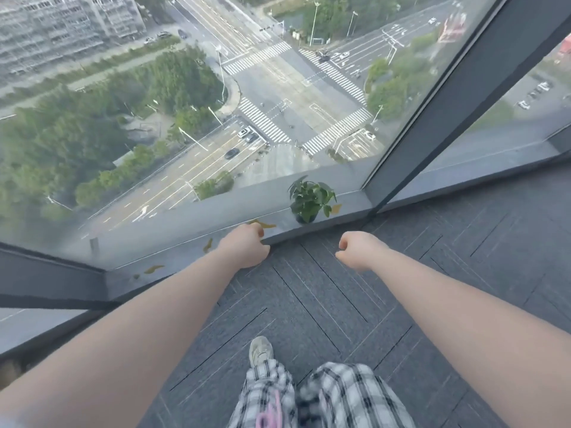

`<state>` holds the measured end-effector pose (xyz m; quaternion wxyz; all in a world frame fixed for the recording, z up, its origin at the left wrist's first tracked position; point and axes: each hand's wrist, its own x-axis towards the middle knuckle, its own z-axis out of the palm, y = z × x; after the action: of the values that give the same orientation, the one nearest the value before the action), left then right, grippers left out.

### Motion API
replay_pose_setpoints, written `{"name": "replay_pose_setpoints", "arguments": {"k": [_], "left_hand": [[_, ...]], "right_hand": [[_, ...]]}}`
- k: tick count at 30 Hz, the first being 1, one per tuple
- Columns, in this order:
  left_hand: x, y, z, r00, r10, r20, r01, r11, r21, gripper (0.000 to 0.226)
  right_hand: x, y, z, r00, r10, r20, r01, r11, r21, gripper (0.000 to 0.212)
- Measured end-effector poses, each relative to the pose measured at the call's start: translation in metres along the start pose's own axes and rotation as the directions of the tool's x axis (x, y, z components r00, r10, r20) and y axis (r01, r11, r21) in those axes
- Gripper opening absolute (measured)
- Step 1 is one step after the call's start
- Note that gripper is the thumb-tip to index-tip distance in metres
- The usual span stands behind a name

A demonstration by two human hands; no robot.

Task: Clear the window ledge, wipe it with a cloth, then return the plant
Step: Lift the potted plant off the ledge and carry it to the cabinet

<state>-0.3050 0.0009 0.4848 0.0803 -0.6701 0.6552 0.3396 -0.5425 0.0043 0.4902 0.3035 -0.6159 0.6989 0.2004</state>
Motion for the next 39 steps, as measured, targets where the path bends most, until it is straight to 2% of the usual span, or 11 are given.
{"name": "replay_pose_setpoints", "arguments": {"k": [5,9,15,19,23,28,35,39], "left_hand": [[0.055,0.000,0.021,0.996,-0.036,0.076,0.036,0.999,0.011,0.045],[0.098,0.005,0.039,0.995,-0.069,0.071,0.069,0.998,0.005,0.045],[0.197,0.005,0.099,0.987,-0.153,0.052,0.154,0.988,-0.021,0.067],[0.267,0.003,0.155,0.985,-0.169,0.043,0.171,0.985,-0.036,0.072],[0.329,-0.007,0.211,0.992,-0.126,0.015,0.127,0.991,-0.044,0.075],[0.392,-0.027,0.266,0.993,-0.111,-0.037,0.109,0.992,-0.059,0.091],[0.463,-0.051,0.302,0.994,-0.038,-0.101,0.025,0.991,-0.131,0.103],[0.492,-0.050,0.311,0.990,0.004,-0.138,-0.022,0.991,-0.131,0.101]], "right_hand": [[0.065,0.007,0.006,0.995,0.008,0.095,-0.009,1.000,0.012,0.028],[0.120,0.017,0.015,0.987,-0.015,0.160,0.016,1.000,-0.007,0.029],[0.222,0.054,0.045,0.982,-0.030,0.185,0.034,0.999,-0.019,0.032],[0.292,0.092,0.082,0.986,-0.008,0.169,0.008,1.000,-0.003,0.034],[0.357,0.118,0.125,0.987,0.013,0.162,-0.019,0.999,0.033,0.036],[0.427,0.128,0.175,0.993,-0.011,0.120,0.002,0.998,0.067,0.048],[0.511,0.121,0.203,0.989,-0.138,0.056,0.136,0.990,0.040,0.070],[0.540,0.113,0.205,0.985,-0.170,-0.011,0.170,0.986,-0.002,0.071]]}}
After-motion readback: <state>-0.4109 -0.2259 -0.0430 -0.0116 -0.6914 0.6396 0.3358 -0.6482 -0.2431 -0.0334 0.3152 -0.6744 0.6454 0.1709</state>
